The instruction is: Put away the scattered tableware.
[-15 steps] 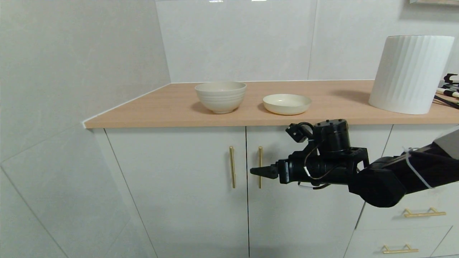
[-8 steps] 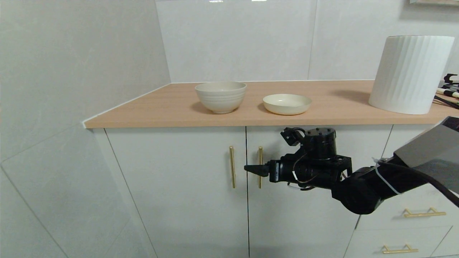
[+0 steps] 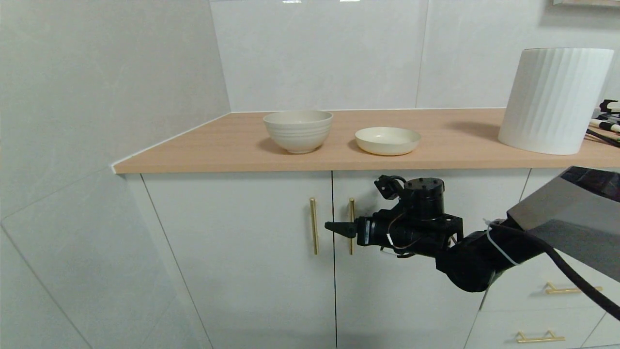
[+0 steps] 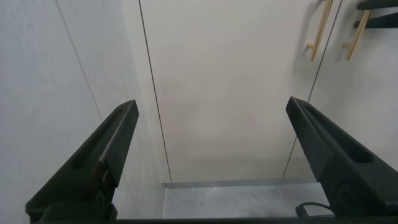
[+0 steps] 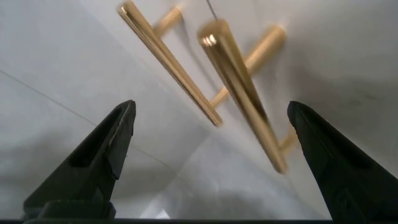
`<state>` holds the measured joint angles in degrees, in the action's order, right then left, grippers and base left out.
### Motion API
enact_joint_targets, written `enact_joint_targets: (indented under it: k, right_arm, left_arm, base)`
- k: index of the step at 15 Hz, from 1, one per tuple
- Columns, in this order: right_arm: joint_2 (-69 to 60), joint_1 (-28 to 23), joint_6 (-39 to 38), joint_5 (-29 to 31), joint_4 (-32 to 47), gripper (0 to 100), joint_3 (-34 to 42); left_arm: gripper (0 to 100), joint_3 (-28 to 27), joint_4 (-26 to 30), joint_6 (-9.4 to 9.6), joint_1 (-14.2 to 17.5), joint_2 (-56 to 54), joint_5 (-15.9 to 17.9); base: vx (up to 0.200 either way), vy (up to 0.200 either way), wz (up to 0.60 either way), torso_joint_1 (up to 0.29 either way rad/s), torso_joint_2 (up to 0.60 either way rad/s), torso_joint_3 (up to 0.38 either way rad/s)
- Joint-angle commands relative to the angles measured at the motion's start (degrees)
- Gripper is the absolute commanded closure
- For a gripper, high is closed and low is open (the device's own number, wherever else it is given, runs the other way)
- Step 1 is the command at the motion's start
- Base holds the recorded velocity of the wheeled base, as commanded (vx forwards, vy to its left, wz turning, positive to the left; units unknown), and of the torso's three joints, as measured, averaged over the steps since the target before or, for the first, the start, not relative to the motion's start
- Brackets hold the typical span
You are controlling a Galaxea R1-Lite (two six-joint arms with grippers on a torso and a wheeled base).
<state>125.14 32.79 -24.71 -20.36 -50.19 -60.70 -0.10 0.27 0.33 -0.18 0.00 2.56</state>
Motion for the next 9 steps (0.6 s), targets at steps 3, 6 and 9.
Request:
enact_joint_targets:
  k: [3, 6, 9]
  right_arm:
    - [1.16, 2.36, -2.10, -0.03, -2.55, 0, 0.32]
    - [0.55, 2.36, -2.18, -0.12, -2.63, 0, 1.37]
    - [-0.24, 3.07, -2.18, -0.30, -2.72, 0, 3.13]
  left_arm:
    - [0, 0.01, 0.00, 0.02, 0.01, 0.00, -0.01]
    - [0, 0.01, 0.00, 0.02, 0.01, 0.00, -0.01]
    - [0, 0.01, 0.00, 0.02, 0.01, 0.00, -0.01]
  base:
    - [0.000, 0.000, 0.00, 0.000, 0.00, 0.000]
    - [0.000, 0.000, 0.00, 0.000, 0.00, 0.000]
    - [0.000, 0.000, 0.00, 0.000, 0.00, 0.000]
